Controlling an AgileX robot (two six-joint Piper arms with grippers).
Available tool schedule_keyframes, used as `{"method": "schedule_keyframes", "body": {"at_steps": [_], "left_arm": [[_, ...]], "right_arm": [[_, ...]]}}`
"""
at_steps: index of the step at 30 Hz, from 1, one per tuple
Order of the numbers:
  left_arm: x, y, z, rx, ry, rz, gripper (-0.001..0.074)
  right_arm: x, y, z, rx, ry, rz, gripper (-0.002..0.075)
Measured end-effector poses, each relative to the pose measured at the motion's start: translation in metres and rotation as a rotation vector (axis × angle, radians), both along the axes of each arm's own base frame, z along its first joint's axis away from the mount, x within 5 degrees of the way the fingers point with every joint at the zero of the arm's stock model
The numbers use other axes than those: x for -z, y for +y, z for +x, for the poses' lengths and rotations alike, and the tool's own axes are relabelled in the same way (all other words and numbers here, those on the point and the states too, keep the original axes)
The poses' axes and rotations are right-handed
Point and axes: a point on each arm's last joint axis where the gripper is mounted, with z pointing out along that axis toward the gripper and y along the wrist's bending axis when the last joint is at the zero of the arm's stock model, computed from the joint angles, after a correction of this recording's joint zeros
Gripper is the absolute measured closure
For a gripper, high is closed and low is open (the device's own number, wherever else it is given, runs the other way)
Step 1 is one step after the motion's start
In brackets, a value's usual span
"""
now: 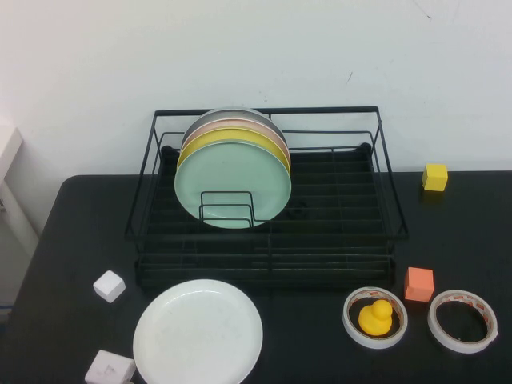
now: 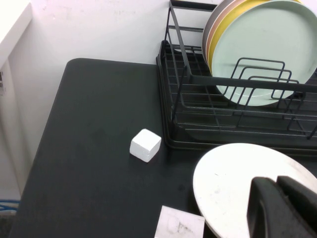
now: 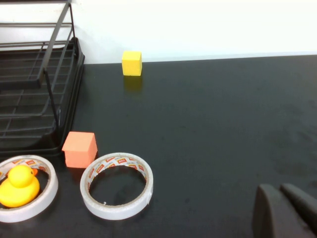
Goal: Place plate on rack
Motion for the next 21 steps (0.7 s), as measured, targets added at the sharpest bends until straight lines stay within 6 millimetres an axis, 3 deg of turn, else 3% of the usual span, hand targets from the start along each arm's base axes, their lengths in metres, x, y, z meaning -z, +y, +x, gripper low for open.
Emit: {"method": "schedule_keyframes", "body": {"at_steps": [21], "left_arm": [[-0.0044, -0.0006, 0.0014, 0.000, -0.057, -0.024, 0.0737]], "right_arm": [[-0.0012, -0.0004, 0.0004, 0.000, -0.013, -0.012, 0.0728]]}}
